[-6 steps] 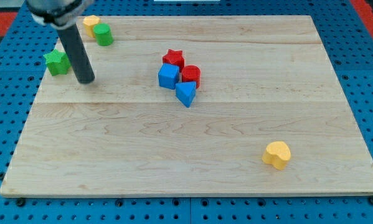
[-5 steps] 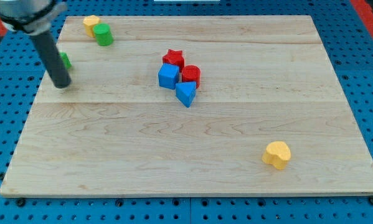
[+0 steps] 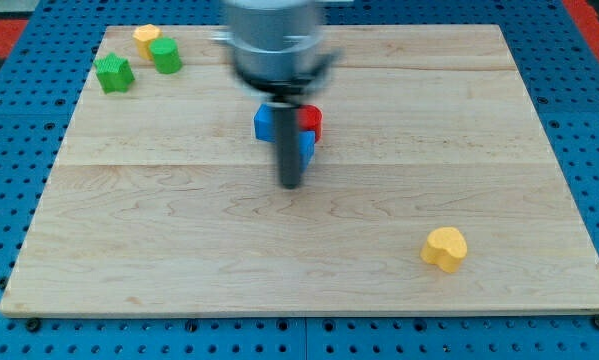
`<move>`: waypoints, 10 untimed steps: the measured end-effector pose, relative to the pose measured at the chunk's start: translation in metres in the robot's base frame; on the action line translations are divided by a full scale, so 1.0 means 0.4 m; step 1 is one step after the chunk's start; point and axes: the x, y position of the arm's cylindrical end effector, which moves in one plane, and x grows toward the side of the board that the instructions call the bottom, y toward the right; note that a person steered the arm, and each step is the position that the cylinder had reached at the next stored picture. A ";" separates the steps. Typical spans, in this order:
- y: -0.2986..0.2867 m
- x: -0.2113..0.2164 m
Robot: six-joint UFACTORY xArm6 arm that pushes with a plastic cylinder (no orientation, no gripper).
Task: Place the yellow heart at the right of the green star
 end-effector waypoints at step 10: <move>-0.241 -0.243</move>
